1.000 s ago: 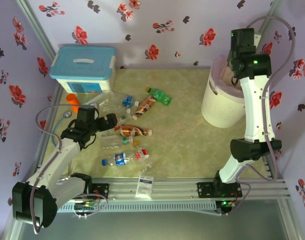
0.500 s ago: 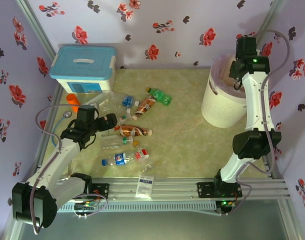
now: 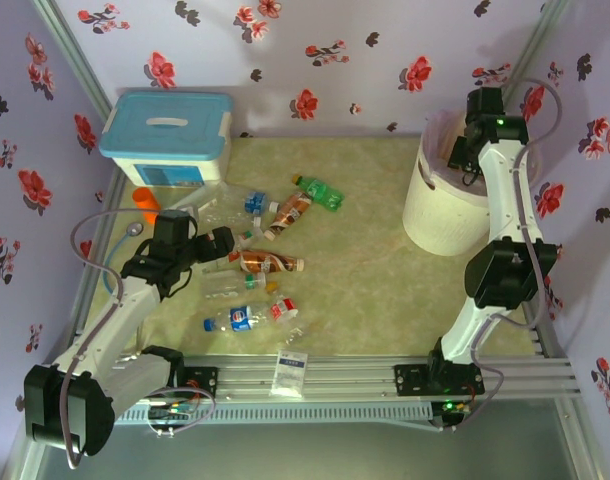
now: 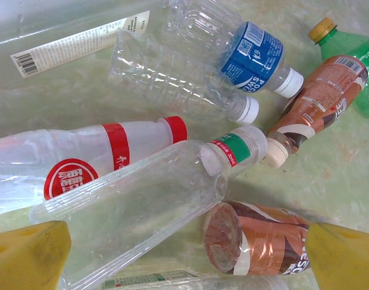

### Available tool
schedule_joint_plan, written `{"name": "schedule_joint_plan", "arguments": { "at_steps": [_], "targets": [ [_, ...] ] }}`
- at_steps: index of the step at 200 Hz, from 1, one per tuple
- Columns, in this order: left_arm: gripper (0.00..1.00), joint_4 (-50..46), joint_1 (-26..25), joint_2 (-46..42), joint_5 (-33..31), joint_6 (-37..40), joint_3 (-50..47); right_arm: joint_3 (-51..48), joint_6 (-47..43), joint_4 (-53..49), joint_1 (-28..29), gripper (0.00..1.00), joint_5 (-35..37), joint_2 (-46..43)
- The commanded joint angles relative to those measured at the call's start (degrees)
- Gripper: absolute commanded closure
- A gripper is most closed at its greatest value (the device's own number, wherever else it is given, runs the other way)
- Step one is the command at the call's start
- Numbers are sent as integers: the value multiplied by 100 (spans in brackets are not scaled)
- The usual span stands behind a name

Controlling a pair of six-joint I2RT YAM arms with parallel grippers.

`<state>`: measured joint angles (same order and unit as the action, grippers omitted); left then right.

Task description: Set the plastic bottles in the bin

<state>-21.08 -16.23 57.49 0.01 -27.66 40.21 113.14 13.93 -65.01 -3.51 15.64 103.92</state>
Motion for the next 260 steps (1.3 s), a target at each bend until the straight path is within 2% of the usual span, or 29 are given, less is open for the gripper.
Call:
{"name": "schedule_joint_plan", "arguments": {
  "at_steps": [1,32,102,119,148,168,191,232,260],
  "targets": [
    [0,16,34,-27,-50,94,-57,-56,22,36,-45,30,-83,51],
    [0,24,32,-22,-50,81,-63,11,-6,-6,-53,18,-21,14],
    [0,-3,33,5,-49,115,-40,553,-137,-152,-29,6,34,-469],
    [0,41,34,61,-47,82,-38,768,-234,-180,80,1,163,-661],
    [0,137,24,199,-11,6,-9,1180,-276,-304,387,1,317,-936],
    [0,181,28,268,17,-26,0,1124,-419,-203,870,1,317,-1266],
    [0,272,30,323,40,-78,-26,733,-516,16,1685,1,300,-1665],
    [0,350,38,507,50,-116,5,-26,-321,-305,3202,4,-379,-1745],
    [1,255,38,573,44,-93,81,-654,-277,-434,3708,5,-942,-1607]
  ]
}}
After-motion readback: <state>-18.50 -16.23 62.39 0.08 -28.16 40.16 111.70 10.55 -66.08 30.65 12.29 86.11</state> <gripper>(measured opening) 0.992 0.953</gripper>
